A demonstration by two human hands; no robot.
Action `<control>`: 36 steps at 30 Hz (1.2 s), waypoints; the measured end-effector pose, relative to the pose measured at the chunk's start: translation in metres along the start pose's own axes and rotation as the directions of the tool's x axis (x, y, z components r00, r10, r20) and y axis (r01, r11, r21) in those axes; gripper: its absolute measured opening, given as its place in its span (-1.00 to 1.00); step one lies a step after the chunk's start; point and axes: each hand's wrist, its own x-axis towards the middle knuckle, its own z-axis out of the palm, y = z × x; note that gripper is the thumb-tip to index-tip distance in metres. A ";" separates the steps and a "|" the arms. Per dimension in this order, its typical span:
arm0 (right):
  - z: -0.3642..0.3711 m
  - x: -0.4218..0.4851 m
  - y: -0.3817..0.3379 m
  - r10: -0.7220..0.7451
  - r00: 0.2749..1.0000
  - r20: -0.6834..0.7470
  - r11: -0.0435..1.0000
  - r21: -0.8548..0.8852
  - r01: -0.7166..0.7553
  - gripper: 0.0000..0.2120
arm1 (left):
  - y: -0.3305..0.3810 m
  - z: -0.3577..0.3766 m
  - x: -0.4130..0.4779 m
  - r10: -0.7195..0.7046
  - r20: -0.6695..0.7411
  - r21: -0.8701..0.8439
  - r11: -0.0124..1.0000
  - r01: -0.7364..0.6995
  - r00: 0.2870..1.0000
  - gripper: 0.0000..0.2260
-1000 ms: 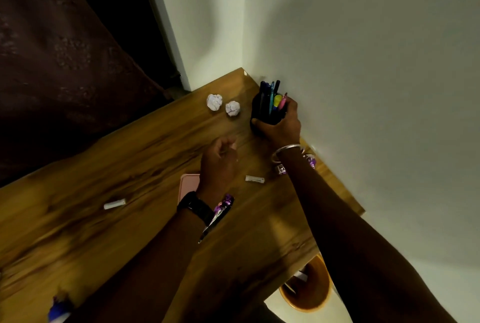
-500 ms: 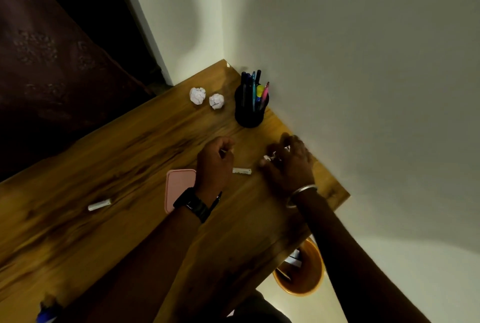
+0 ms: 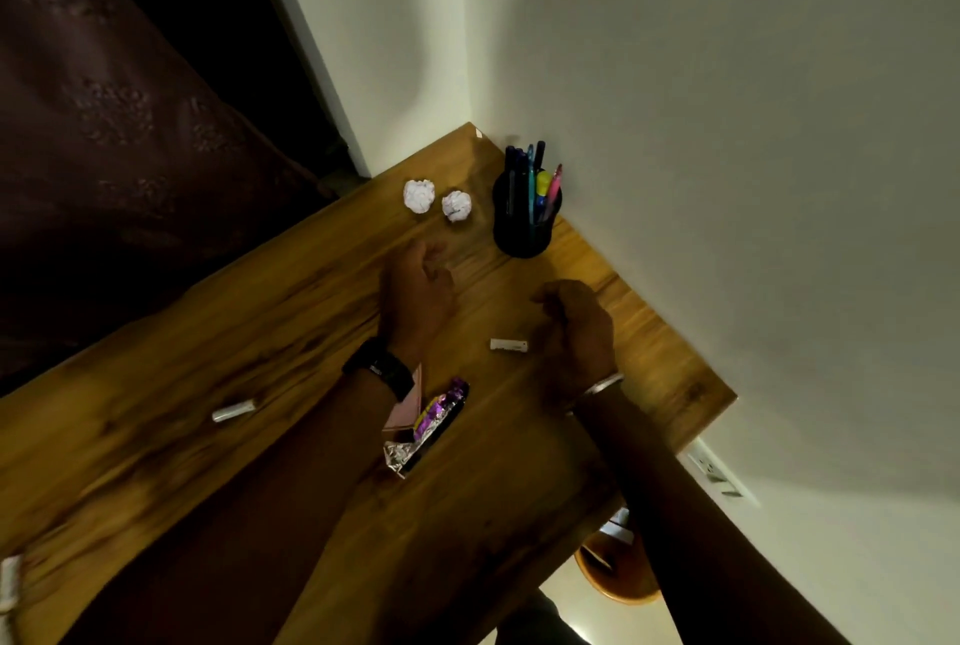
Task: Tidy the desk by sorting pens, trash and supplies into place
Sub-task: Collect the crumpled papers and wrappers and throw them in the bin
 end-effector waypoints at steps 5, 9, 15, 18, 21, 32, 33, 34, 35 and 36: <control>0.046 0.051 -0.048 -0.019 0.967 0.256 0.993 -0.104 0.047 -0.72 | -0.016 -0.006 0.064 0.173 0.002 0.193 0.966 -0.171 0.985 -0.52; 0.100 0.102 -0.076 0.026 0.971 0.237 0.959 -0.281 0.043 -0.49 | -0.032 -0.008 0.109 0.262 0.159 0.296 0.907 -0.299 0.952 -0.50; 0.133 0.144 -0.064 0.090 0.956 0.281 0.821 -0.563 0.089 -0.64 | -0.037 -0.018 0.128 0.322 0.272 0.366 0.837 -0.407 0.907 -0.77; 0.130 0.147 -0.056 0.106 0.935 0.338 0.773 -0.620 0.137 -0.63 | -0.037 -0.021 0.125 0.222 0.163 0.332 0.905 -0.265 0.961 -0.89; 0.126 0.138 -0.068 0.068 0.944 0.324 0.823 -0.553 0.131 -0.75 | -0.034 -0.029 0.108 0.200 0.122 0.255 0.940 -0.226 0.972 -0.94; 0.071 -0.028 -0.096 -0.030 0.831 0.556 0.942 -0.263 0.210 -0.80 | -0.056 -0.085 0.000 0.256 -0.001 0.210 0.945 -0.250 0.967 -0.89; 0.070 -0.044 -0.096 0.019 0.839 0.544 0.937 -0.302 0.174 -0.77 | -0.062 -0.089 -0.013 0.243 0.000 0.184 0.953 -0.239 0.970 -0.90; 0.071 -0.060 -0.095 0.067 0.848 0.526 0.931 -0.338 0.136 -0.71 | -0.068 -0.094 -0.025 0.224 0.000 0.168 0.961 -0.221 0.975 -0.89; 0.074 -0.076 -0.095 0.107 0.856 0.507 0.922 -0.372 0.105 -0.66 | -0.074 -0.098 -0.037 0.206 0.005 0.157 0.966 -0.204 0.979 -0.88; 0.077 -0.091 -0.097 0.147 0.862 0.486 0.913 -0.401 0.071 -0.63 | -0.079 -0.102 -0.050 0.189 0.013 0.147 0.971 -0.189 0.982 -0.88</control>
